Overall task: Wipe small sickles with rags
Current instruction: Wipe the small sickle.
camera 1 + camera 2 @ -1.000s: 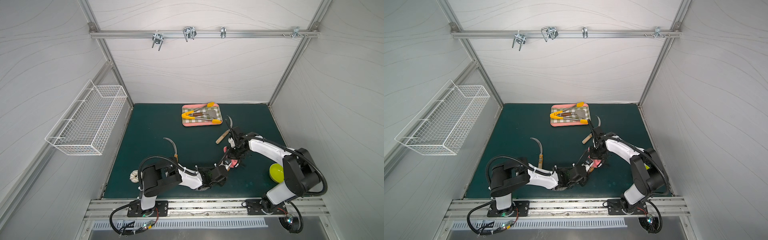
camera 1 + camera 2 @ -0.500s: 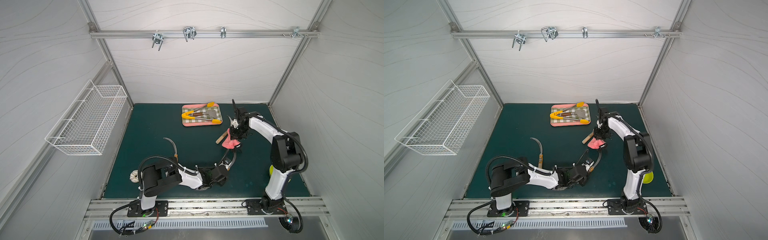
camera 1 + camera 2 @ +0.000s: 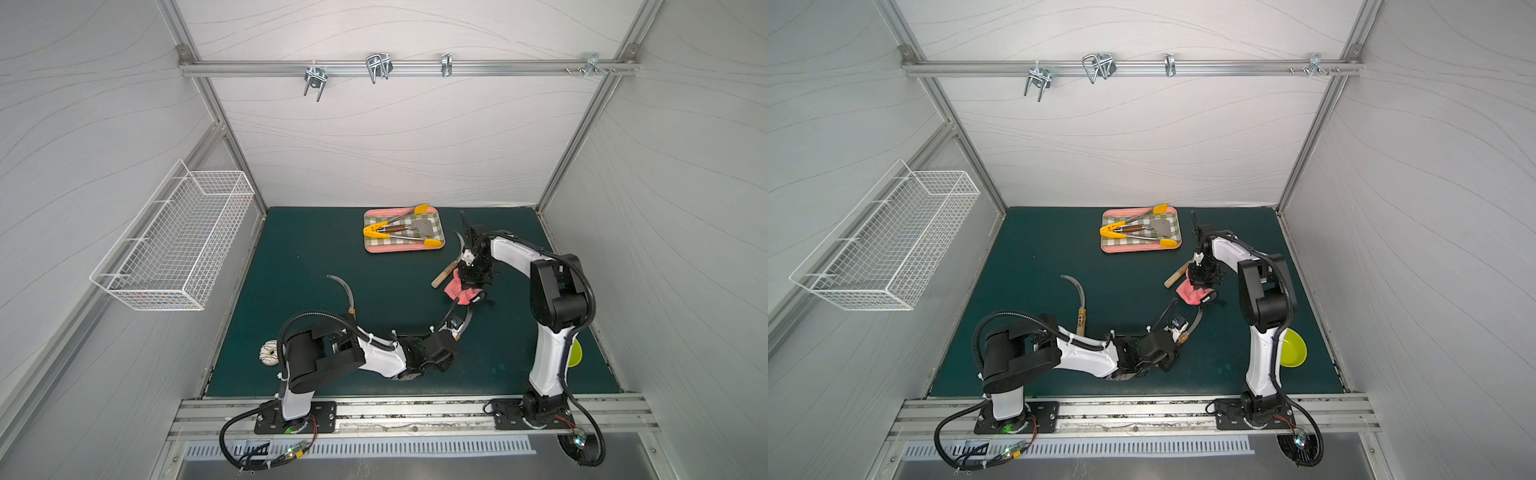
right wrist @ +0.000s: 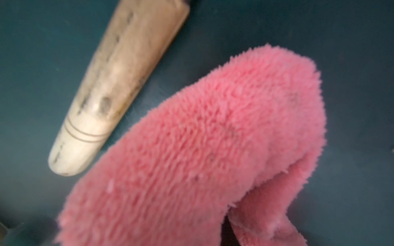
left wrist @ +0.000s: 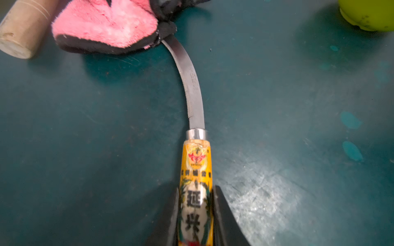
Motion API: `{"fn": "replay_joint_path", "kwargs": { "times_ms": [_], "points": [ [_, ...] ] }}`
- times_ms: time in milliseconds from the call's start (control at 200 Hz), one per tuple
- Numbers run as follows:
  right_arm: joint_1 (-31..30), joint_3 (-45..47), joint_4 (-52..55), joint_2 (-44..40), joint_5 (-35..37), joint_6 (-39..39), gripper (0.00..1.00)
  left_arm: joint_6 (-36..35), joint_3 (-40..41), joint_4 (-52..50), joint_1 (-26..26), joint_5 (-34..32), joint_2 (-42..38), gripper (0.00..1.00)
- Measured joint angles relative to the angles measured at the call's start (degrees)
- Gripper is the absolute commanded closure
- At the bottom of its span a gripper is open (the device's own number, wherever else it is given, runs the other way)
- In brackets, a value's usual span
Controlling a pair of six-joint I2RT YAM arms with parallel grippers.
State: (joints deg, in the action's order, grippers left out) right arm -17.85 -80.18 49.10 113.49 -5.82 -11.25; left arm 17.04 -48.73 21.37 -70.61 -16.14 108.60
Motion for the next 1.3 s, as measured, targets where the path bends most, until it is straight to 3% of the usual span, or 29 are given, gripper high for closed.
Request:
{"fn": "replay_joint_path", "kwargs": {
  "times_ms": [380,650,845,975,1146,1301],
  "points": [
    [-4.57,16.39,-3.17,-12.66,0.57,-5.4,0.86,0.15,1.33,1.31,-0.44,-1.03,-0.57,1.0],
    [-6.6,29.22,-9.33,-24.17,-4.31,-10.8,0.86,0.48,2.58,1.66,-0.96,-1.77,-1.4,1.0],
    [-5.97,30.67,-5.38,-30.56,-6.36,-13.03,0.86,1.81,2.58,0.44,-0.87,-4.92,-1.53,1.0],
    [-3.41,26.95,-1.7,-36.44,-6.73,-12.98,0.85,1.81,1.38,-2.73,-0.37,-6.58,-1.64,0.89],
    [0.61,19.98,0.92,-42.12,-6.91,-11.8,0.84,1.03,-1.97,-9.9,-0.15,-6.69,-1.64,0.66],
    [2.32,18.29,1.81,-42.23,-7.17,-9.97,0.84,-0.09,-6.29,-19.28,0.79,-5.35,-1.51,0.56]
  ]
}}
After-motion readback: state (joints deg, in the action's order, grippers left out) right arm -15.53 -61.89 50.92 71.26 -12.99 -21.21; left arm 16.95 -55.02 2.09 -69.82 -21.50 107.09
